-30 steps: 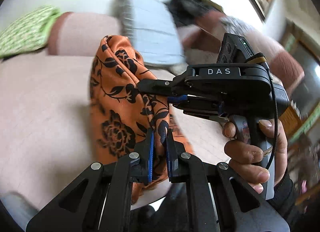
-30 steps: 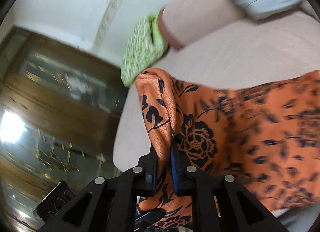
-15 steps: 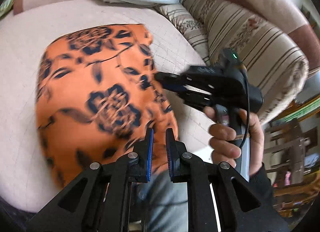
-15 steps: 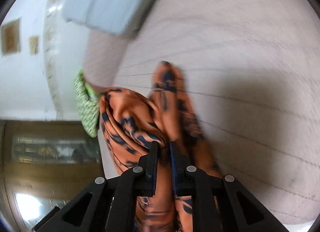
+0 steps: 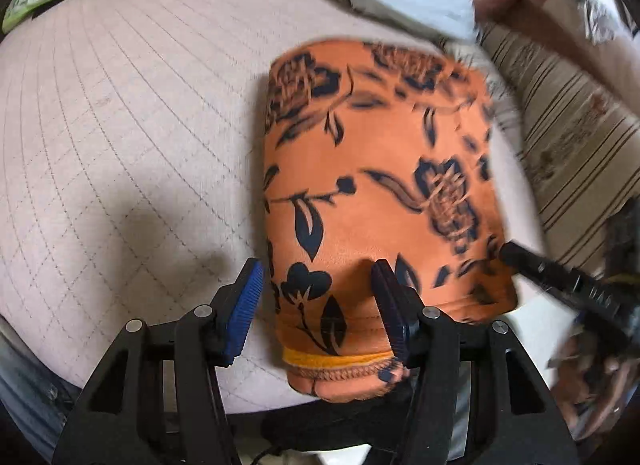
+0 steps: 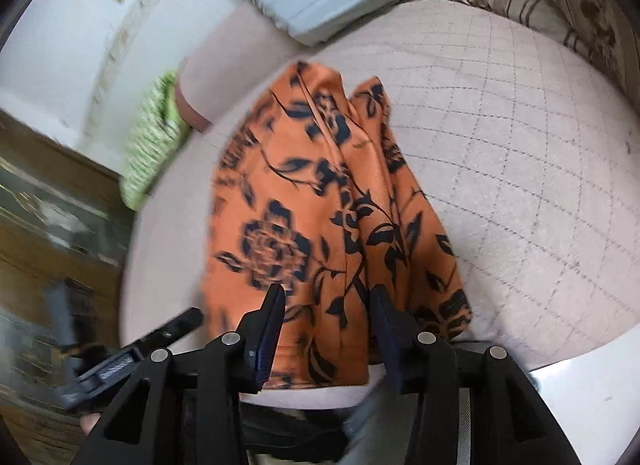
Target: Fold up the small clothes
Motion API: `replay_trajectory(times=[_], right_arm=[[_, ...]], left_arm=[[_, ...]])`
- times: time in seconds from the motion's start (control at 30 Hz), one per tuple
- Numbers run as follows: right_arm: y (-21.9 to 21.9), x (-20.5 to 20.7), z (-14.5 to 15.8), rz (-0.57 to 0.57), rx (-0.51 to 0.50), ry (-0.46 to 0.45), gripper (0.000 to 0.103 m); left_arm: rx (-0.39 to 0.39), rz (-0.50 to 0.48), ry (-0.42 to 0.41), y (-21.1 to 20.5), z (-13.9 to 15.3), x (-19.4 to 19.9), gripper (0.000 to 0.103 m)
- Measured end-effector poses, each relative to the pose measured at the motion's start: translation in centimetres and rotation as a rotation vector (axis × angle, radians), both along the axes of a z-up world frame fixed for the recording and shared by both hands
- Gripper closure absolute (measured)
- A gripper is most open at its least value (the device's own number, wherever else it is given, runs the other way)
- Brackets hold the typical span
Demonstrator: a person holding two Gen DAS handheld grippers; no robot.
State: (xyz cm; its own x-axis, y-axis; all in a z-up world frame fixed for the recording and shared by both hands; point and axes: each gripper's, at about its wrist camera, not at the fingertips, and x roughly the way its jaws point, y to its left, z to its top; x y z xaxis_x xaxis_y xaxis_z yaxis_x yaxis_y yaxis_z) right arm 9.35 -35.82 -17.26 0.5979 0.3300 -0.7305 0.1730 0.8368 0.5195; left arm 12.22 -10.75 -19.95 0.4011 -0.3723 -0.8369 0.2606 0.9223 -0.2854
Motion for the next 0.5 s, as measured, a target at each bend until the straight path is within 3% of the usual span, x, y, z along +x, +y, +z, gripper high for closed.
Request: replay_trajectory(times=[0.03, 0.07, 0.27, 0.33, 0.43, 0.5], right_arm=[[0.3, -0.3, -0.3, -0.002, -0.022, 0.015, 0.079], [0.4, 0.2, -0.5, -0.001, -0.048, 0.033, 0.096], [-1.9, -2.7, 3.6, -0.105, -0.103, -0.03, 0.098], [-2.7, -2.2, 2.1, -0.135, -0.134, 0.026, 0.098], [-2.9, -0.2, -2.1, -0.08, -0.099, 0.148, 0.098], [-3.6, -0.6, -2.6, -0.116, -0.038, 0.134, 0.098]], left_arm=[[-0.007, -0.005, 0.011, -0.2, -0.4, -0.2, 0.048], [-0.024, -0.012, 0.02, -0.5, -0.5, -0.3, 0.048], [-0.013, -0.086, 0.003, -2.2, -0.2, -1.2, 0.045], [0.013, -0.091, 0.012, -2.2, -0.7, -1.2, 0.045], [0.005, -0.092, 0.037, -1.8, -0.8, -0.9, 0.046], [-0.032, -0.078, 0.045, -0.5, -0.3, -0.8, 0.045]])
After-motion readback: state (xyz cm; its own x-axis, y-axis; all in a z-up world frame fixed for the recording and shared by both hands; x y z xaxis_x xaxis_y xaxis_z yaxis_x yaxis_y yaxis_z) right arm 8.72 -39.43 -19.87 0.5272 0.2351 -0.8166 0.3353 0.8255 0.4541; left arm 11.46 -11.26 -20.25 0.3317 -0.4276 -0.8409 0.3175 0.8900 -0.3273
